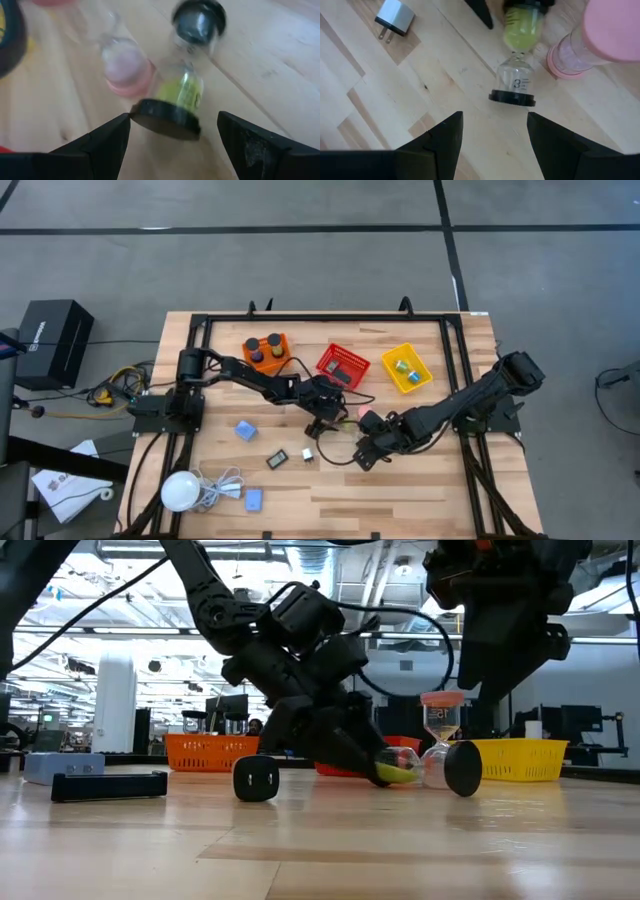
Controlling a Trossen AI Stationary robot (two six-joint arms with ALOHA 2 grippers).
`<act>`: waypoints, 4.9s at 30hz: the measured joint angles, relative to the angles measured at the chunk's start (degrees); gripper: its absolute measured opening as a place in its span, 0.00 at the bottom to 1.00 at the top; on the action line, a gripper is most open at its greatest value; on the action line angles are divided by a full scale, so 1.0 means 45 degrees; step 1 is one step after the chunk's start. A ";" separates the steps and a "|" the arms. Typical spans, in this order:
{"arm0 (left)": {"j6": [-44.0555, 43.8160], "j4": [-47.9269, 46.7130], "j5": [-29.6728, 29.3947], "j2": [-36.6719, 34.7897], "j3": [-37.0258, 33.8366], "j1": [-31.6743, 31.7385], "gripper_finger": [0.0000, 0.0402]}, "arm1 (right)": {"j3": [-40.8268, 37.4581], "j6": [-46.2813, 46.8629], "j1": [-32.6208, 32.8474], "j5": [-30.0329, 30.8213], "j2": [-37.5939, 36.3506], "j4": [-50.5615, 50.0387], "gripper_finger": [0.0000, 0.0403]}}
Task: Pick & Place Office items
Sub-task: Put the green hourglass into the orange bin
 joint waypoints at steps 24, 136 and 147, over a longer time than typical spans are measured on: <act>-0.0127 -0.0301 -0.0018 -0.0007 -0.0005 -0.0455 0.68 | 0.0000 -0.0343 0.0432 0.0002 0.0000 0.0398 0.53; 0.8353 -1.4620 -1.2616 -0.8307 -0.3002 0.2699 0.55 | 0.0121 -0.4222 0.0583 0.3011 -0.1826 0.0005 0.53; 0.8069 -1.4310 -1.3538 -0.8017 -0.3026 0.2454 0.65 | 0.0121 -0.4337 0.0607 0.3007 -0.1826 0.0000 0.53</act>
